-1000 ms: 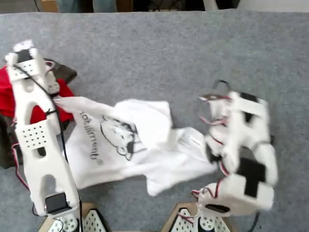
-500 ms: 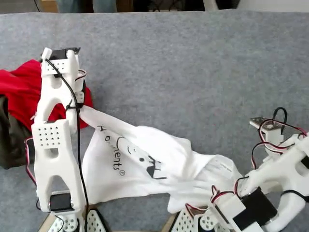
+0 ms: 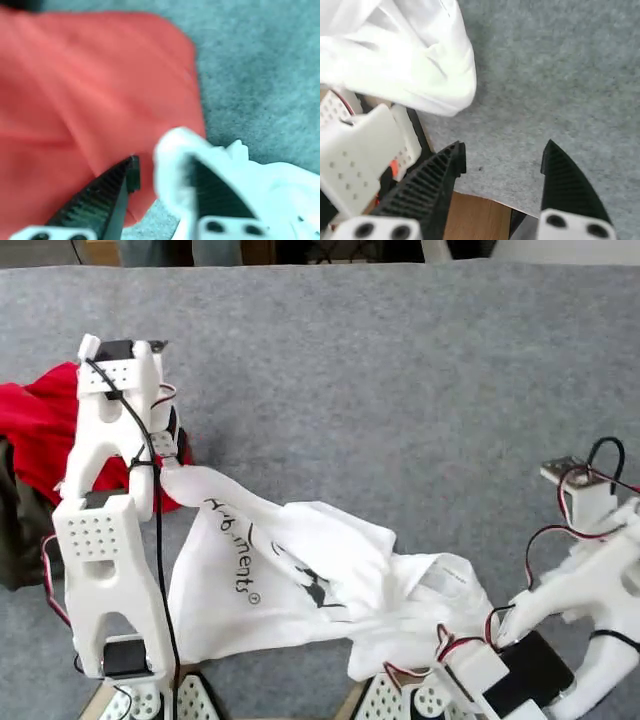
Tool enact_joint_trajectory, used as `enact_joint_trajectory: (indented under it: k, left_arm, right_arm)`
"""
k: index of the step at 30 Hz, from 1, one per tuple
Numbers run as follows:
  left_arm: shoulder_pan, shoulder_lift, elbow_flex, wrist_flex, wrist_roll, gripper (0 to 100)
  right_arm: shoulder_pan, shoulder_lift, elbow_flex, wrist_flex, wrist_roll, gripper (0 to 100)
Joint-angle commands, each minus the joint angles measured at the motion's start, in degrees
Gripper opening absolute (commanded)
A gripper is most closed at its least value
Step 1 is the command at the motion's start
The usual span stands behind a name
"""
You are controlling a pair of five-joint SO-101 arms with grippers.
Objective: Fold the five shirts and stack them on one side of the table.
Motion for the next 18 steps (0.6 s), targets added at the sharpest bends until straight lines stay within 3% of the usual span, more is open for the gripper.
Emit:
enact_joint_trajectory:
  k: [1, 12, 18]
  left_arm:
    - [-4.0, -4.75, -1.36, 0.35, 3.34, 29]
    - [-19.3, 2.64, -2.86, -5.45, 3.43, 29]
    - [-28.62, 5.36, -6.37, -15.38, 9.14, 29]
  right_arm:
    - [-9.49, -1.89, -1.63, 0.09, -10.29, 25.5]
    - [-44.57, -1.8, -4.79, -8.18, -41.23, 25.5]
    - [-49.49, -1.1, -5.14, -15.74, -51.25, 25.5]
